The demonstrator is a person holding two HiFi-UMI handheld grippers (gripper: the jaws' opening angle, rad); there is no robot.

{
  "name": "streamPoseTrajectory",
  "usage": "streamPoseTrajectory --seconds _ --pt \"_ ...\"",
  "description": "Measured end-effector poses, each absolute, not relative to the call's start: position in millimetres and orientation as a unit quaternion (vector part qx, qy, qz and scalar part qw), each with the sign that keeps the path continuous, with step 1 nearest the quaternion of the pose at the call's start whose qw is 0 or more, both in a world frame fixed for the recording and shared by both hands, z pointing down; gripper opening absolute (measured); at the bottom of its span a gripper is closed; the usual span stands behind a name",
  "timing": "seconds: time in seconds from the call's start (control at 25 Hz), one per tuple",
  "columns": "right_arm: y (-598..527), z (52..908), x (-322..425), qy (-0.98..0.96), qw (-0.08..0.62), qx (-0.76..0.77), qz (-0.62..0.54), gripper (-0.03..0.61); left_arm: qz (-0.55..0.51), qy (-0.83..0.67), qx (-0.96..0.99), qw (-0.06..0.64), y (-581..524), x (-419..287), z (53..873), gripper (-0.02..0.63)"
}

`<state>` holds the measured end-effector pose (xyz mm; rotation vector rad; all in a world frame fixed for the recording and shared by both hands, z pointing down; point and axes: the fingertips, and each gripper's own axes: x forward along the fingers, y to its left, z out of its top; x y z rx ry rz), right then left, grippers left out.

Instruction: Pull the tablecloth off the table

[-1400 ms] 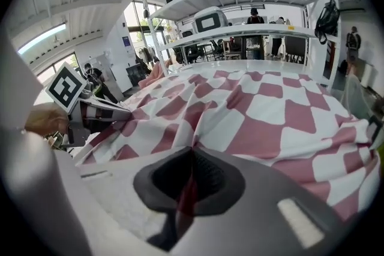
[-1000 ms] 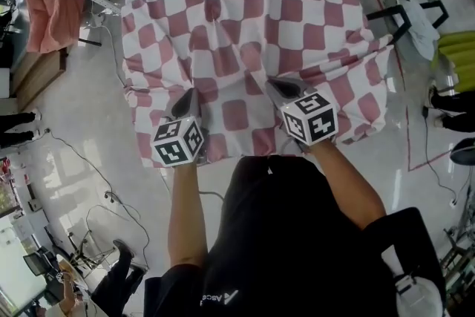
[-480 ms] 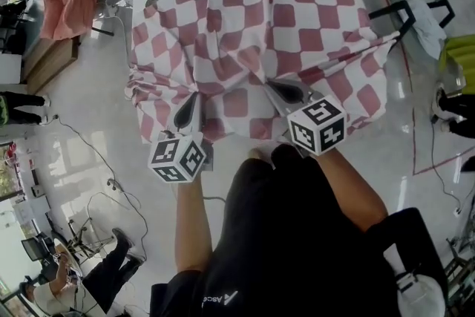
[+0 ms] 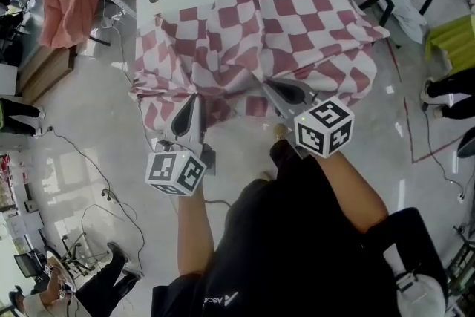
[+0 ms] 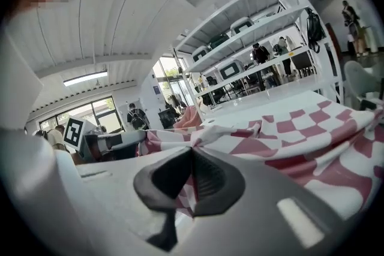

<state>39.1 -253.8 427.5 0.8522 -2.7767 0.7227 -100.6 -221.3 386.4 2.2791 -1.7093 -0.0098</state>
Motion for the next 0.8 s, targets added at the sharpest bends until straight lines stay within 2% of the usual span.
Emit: streamPoseTrajectory --seconds 0.4,0.8 --pt "-70.4 375.0 50.9 -0.938 0.006 0.28 0.205 0.003 -0.089 -0.569 0.812 0.099 -43.3 -78.4 334.3 0.012" --pt "-23.5 302.5 78.9 -0.944 -0.034 0.255 0.207 0.003 -0.11 -0.573 0.808 0.079 2.4 -51.3 277.0 0.014"
